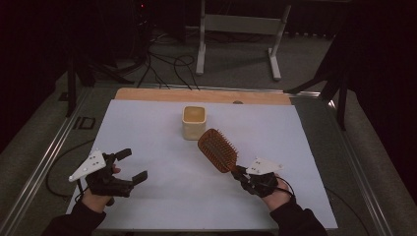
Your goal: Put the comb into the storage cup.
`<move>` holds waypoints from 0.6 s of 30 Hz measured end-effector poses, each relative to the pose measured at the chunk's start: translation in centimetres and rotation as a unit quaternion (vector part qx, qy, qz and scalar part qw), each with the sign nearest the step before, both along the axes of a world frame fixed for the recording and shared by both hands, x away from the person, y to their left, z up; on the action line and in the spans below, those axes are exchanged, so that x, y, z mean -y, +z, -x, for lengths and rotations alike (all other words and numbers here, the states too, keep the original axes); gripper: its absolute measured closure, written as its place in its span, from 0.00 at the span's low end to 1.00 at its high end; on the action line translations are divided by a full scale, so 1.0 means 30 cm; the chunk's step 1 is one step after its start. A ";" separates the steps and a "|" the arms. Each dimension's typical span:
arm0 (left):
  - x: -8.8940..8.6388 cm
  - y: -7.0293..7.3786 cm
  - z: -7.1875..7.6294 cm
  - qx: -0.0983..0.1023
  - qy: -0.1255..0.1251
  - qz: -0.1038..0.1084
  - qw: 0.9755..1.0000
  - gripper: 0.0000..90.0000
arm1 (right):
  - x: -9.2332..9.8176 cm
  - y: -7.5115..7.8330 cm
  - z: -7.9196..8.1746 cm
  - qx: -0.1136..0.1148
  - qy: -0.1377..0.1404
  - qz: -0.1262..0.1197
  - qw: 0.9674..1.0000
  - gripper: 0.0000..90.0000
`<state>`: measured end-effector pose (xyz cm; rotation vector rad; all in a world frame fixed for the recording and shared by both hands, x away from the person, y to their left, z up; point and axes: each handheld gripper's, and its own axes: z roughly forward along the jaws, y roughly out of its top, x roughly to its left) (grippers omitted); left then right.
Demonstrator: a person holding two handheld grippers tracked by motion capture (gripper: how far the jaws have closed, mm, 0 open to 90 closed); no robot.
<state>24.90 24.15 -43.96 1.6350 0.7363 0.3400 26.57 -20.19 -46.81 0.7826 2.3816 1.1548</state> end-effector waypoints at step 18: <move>0.183 0.138 -0.053 -0.008 -0.031 -0.035 0.999 0.00 | 0.012 0.036 0.029 0.036 0.004 -0.072 0.997 0.82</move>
